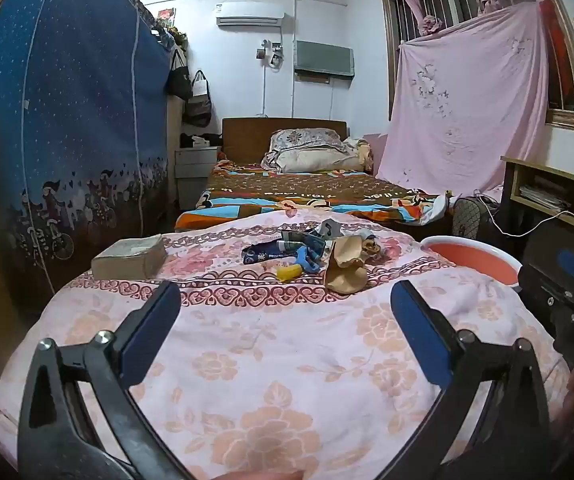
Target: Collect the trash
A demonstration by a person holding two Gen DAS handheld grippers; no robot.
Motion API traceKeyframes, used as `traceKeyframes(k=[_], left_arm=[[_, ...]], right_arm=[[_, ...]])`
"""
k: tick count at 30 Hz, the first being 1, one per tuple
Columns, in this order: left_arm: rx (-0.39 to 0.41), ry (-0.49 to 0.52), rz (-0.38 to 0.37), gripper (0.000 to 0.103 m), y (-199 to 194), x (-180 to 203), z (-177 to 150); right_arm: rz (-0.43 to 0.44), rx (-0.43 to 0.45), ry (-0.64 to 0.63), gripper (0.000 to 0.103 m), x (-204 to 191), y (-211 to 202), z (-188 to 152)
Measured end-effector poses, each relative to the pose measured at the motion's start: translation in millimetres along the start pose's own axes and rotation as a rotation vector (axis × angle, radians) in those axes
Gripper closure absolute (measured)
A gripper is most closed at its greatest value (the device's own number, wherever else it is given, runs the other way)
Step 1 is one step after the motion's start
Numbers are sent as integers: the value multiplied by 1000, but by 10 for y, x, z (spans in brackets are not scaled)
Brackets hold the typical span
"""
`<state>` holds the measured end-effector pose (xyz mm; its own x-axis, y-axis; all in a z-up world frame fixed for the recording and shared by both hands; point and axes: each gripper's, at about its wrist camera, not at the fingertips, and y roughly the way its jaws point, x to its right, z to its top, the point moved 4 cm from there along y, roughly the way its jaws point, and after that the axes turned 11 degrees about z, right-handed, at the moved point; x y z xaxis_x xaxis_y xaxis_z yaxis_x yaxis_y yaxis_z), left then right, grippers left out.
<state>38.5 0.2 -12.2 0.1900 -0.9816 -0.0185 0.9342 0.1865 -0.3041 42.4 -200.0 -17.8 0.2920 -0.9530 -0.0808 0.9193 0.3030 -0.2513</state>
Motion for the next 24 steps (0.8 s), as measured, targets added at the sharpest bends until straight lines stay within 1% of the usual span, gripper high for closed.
traceKeyframes(k=[17, 24], left_arm=[[10, 10, 4, 12, -23, -16, -12], [11, 11, 5, 12, -24, -11, -10]], right_arm=[[-4, 5, -2, 0, 23, -13, -25], [-8, 6, -11, 0, 14, 6, 22]])
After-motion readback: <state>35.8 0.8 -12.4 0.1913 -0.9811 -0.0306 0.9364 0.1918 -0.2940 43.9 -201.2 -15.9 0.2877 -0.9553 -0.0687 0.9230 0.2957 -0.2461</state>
